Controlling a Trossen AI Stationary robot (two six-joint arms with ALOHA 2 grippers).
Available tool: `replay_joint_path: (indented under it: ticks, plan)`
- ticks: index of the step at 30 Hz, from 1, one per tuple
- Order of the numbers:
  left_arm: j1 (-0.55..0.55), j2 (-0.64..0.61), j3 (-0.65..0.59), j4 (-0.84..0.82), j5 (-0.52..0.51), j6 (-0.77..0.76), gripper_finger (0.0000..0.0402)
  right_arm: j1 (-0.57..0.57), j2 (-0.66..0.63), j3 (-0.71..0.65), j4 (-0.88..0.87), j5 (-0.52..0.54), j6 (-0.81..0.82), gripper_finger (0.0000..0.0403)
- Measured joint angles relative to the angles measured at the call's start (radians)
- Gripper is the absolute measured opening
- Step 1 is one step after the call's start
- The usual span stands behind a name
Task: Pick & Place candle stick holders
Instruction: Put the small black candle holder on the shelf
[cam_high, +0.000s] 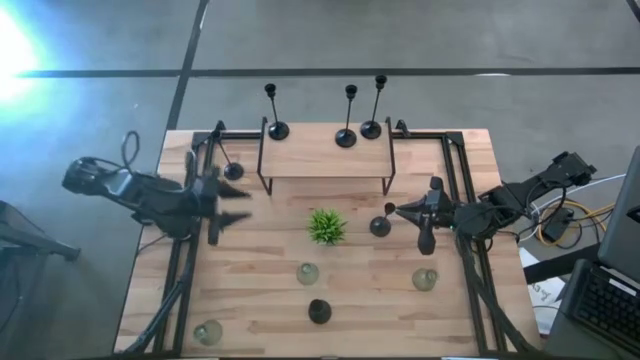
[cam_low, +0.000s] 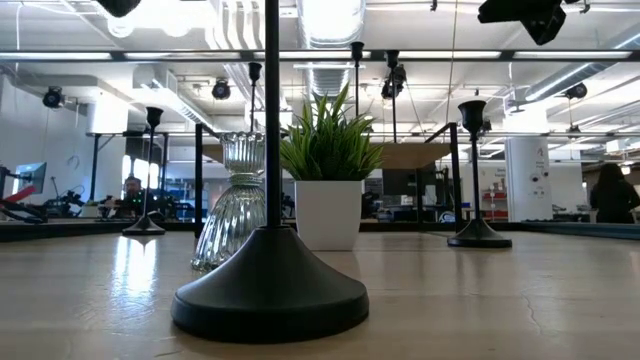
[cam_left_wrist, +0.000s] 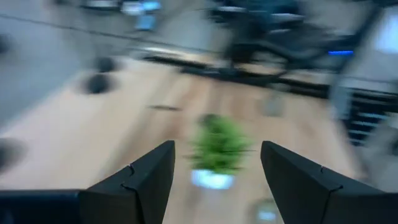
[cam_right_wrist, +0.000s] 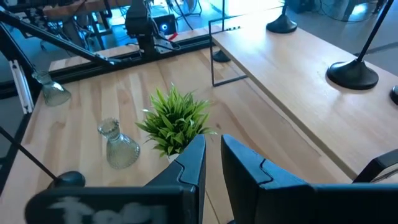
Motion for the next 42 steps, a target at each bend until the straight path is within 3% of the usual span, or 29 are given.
replay_joint_path:
  ticks: [4, 7, 26, 29, 42]
  plan:
    - [0.0, 0.001, 0.08, -0.168, -0.192, -0.074, 0.0242, 0.0, 0.003, 0.0, -0.005, 0.0, 0.0, 0.0043]
    - [0.0, -0.005, 0.088, -0.217, -0.263, -0.14, 0.0242, 0.0, 0.003, 0.0, -0.02, -0.001, -0.007, 0.0043]
    - [0.0, -0.019, 0.077, -0.584, -0.346, -0.516, 0.0242, 0.0, -0.019, 0.0, -0.018, 0.034, -0.03, 0.0043]
    - [0.0, -0.027, 0.052, -0.601, -0.355, -0.599, 0.0242, 0.0, -0.023, 0.0, -0.018, 0.065, -0.031, 0.0043]
    - [0.0, -0.046, -0.101, -0.609, -0.381, -0.66, 0.0242, 0.0, -0.053, 0.0, -0.021, 0.079, -0.034, 0.0043]
